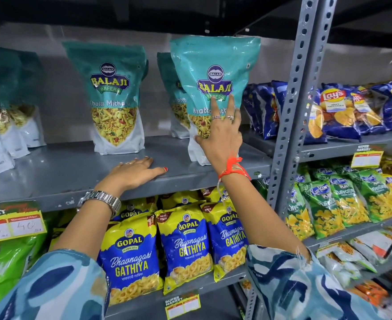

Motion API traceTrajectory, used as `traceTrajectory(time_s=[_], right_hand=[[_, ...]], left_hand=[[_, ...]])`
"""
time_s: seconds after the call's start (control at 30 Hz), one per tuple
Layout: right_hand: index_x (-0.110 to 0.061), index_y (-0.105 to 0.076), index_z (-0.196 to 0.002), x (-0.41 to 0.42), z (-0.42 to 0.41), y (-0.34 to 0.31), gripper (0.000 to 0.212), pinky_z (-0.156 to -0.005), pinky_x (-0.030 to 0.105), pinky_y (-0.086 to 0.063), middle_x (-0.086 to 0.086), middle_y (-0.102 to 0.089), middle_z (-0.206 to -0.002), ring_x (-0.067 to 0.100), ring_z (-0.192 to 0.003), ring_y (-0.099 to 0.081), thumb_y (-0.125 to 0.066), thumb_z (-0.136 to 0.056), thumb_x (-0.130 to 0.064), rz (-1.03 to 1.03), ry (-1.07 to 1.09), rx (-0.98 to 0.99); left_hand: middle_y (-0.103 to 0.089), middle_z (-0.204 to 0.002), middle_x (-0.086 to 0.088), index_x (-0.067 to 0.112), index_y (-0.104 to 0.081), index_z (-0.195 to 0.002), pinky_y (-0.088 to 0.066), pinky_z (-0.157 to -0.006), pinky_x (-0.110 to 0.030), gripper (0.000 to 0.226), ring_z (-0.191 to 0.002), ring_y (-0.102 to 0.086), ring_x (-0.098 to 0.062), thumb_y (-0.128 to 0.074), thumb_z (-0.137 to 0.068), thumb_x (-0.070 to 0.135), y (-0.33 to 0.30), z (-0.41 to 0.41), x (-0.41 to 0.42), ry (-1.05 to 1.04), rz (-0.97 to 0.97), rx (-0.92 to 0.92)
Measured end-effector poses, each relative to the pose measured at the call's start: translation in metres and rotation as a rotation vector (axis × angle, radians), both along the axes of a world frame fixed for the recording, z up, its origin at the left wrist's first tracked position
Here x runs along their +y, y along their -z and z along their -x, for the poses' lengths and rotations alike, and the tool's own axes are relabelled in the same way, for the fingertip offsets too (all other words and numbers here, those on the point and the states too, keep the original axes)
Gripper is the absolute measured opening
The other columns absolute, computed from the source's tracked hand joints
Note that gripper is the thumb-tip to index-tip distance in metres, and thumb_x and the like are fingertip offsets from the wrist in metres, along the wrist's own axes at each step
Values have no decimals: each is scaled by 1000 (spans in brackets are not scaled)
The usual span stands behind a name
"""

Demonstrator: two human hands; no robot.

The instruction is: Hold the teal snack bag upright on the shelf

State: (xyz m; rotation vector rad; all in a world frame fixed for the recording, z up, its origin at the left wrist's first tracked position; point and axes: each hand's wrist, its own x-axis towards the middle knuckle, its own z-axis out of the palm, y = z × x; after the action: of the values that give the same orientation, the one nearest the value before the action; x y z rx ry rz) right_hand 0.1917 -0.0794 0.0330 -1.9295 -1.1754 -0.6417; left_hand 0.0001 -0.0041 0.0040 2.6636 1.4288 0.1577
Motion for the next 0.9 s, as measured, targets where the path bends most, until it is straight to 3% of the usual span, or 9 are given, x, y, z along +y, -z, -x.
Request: traceTrajectory(time_s=[0.57,0.67,0.8,0.9], right_hand=[[-26,-15,-152,-15,6,-1,98,-99,61,-44,13,-1,-162,40,-145,-10,-76,-77,-41,5,7,-25],[-26,-11,-152,-17,7,-2,103,-102,68,-37,13,2,-162,41,-146,-6,-77,-76,-44,26,-20,-13],[-26,-1,-153,-21,17,-5,110,-105,77,-13,17,8,-161,44,-146,8,-73,-74,-55,24,-15,20],[-22,-11,-153,-20,31,-2,104,-107,75,-5,20,-2,-161,44,-147,2,-73,-74,-53,-111,-22,-127]], left_hand=[[-18,-160,-1,20,-23,-149,-17,-117,-45,76,-146,-18,-22,-29,-88,66,0,0,1,-9,-19,-36],[-20,-159,0,21,-25,-149,-20,-117,-42,75,-145,-22,-22,-31,-88,66,0,1,-5,-22,-33,-66],[-36,-153,-1,26,-36,-144,-33,-104,-41,75,-137,-37,-28,-35,-83,71,-4,6,-17,-92,-69,-133],[-42,-149,-1,26,-41,-141,-35,-100,-41,77,-134,-40,-28,-35,-81,74,-6,20,-23,-134,-40,-159]])
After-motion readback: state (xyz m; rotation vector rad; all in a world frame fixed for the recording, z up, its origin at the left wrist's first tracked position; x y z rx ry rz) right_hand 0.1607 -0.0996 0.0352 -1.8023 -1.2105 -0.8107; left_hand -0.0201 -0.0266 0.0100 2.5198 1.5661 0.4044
